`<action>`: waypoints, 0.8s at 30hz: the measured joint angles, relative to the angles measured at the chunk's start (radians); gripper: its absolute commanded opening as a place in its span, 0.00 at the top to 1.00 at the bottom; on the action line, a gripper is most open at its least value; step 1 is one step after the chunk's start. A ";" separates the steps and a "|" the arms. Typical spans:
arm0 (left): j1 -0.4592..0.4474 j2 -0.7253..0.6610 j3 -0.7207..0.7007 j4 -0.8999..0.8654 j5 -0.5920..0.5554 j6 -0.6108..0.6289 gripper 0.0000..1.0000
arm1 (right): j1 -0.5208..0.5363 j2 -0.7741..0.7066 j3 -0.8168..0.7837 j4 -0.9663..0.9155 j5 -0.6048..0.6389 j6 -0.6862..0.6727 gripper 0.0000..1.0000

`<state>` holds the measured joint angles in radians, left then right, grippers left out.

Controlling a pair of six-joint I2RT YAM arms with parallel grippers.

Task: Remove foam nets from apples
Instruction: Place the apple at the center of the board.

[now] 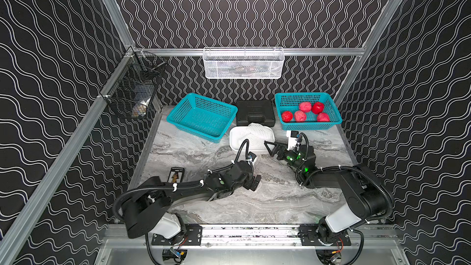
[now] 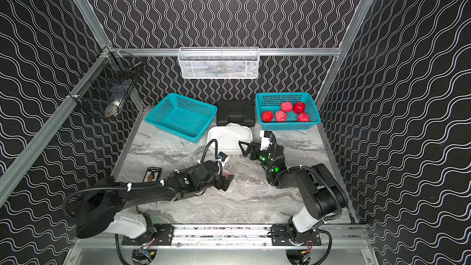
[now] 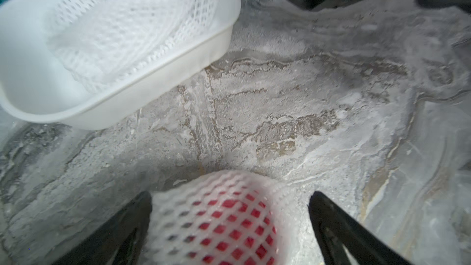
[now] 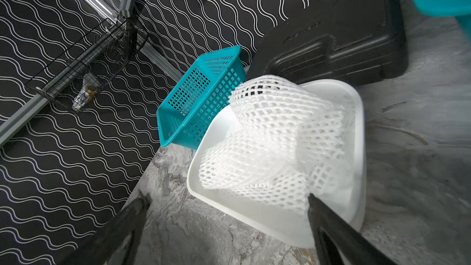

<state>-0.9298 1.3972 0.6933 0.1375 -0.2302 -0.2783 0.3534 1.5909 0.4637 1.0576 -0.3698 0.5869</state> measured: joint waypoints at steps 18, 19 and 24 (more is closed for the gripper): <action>0.227 -0.419 -0.295 0.003 0.017 -0.142 0.00 | 0.300 -0.224 0.241 -0.718 0.045 -0.312 0.08; 0.253 -0.433 -0.315 0.000 0.018 -0.166 0.01 | 0.334 -0.211 0.278 -0.789 0.072 -0.340 0.07; 0.383 -0.467 -0.371 -0.035 0.043 -0.276 0.01 | 0.479 -0.111 0.470 -1.086 0.192 -0.459 0.00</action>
<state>-0.5465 0.9298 0.3225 0.1024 -0.1875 -0.5541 0.8326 1.4803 0.9340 -0.0280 -0.1783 0.1276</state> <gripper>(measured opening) 0.993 0.999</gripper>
